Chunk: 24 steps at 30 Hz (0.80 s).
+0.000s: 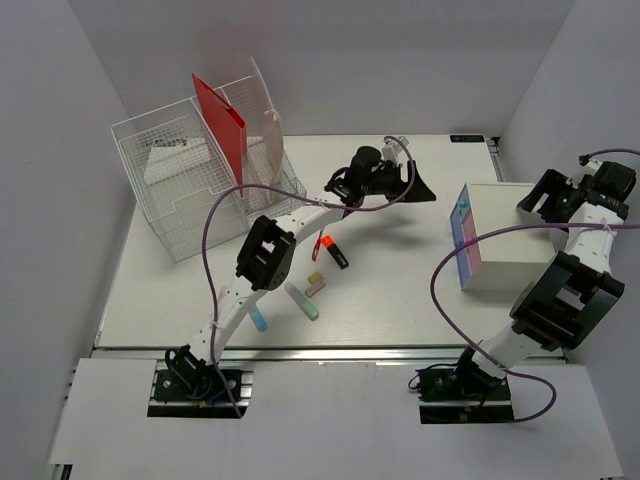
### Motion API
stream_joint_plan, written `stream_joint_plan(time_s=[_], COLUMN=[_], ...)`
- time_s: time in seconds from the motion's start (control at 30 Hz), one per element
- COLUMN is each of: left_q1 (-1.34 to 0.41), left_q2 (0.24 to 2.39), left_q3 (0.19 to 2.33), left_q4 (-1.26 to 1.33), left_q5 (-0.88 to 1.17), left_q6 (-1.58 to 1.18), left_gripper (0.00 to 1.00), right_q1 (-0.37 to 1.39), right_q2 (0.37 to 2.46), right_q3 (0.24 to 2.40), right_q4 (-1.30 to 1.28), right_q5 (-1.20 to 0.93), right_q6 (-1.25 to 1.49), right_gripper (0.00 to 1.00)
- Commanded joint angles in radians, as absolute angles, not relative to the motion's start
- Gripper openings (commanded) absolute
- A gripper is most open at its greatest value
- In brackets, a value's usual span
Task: Organize the desk
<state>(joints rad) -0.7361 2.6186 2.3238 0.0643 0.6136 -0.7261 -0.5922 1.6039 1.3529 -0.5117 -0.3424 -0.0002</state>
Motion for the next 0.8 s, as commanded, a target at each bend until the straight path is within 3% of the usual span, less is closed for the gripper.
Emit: stream_joint_plan(time_s=[0.0, 0.4, 0.47, 0.77], left_q1=[-0.749, -0.844, -0.868, -0.891], left_q2=[2.611, 2.732, 2.74, 2.757], left_q3=[2.365, 2.431, 2.447, 2.439], left_q4=[0.19, 0.353, 0.342, 0.305], left_q5=[0.601, 0.373, 0.307, 0.213], left_q6=[-0.811, -0.897, -0.879, -0.85], left_gripper=[0.89, 0.78, 0.74, 0.64], right_q1=[-0.597, -0.583, -0.575, -0.572], right_q2=[1.605, 1.615, 1.606, 1.582], right_q3=[1.328, 1.273, 1.26, 1.241], right_q4=[-0.472, -0.44, -0.433, -0.411], right_q5=[-0.48, -0.44, -0.423, -0.384], right_q6=[-0.008, 0.029, 0.043, 0.071], right_gripper=[0.79, 0.73, 0.69, 0.69])
